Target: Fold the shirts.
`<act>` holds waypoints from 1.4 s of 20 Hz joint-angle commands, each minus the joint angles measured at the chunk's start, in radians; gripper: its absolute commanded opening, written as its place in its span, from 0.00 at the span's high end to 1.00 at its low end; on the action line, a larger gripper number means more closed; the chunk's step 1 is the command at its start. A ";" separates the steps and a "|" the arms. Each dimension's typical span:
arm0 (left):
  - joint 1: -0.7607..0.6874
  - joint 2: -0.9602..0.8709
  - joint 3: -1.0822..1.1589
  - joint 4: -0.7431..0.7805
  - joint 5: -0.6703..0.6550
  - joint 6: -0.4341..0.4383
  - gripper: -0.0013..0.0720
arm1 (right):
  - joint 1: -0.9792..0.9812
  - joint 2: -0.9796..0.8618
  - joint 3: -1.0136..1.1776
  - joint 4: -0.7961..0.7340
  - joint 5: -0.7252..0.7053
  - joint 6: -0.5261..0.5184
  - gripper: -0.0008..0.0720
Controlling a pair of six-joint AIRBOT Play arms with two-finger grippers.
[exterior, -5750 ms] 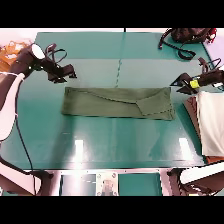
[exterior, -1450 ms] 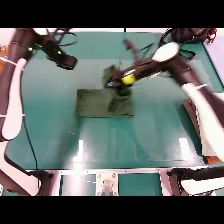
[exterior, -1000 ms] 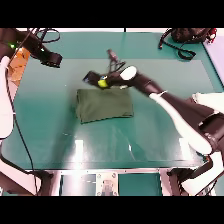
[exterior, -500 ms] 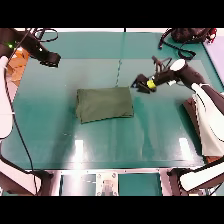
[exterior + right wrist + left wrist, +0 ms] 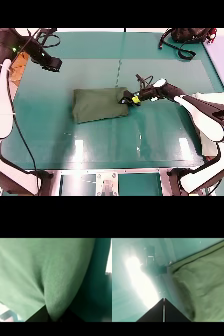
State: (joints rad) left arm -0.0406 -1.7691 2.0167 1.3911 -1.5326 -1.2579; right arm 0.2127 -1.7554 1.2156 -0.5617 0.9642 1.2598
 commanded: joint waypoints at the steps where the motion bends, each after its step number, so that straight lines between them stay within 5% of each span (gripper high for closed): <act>1: 0.001 0.000 -0.012 0.000 -0.006 0.003 0.95 | 0.034 -0.002 0.086 0.082 0.018 -0.049 0.96; 6: 0.001 0.000 -0.012 0.000 -0.006 0.002 0.95 | -0.167 0.119 0.309 0.071 0.102 0.032 0.96; 14: 0.001 0.000 -0.012 -0.027 -0.005 0.002 0.95 | -0.761 0.275 0.492 0.046 0.334 0.187 0.96; 21: 0.001 0.000 -0.012 -0.045 -0.005 0.002 0.95 | -1.181 0.394 0.522 -0.289 0.486 0.272 0.96; 28: 0.001 0.000 -0.012 -0.046 -0.008 0.002 0.95 | -1.238 0.528 0.489 -0.644 0.583 0.406 0.96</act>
State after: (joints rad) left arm -0.0406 -1.7691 2.0048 1.3460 -1.5379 -1.2556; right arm -1.0019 -1.2705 1.7241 -1.0218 1.4765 1.5898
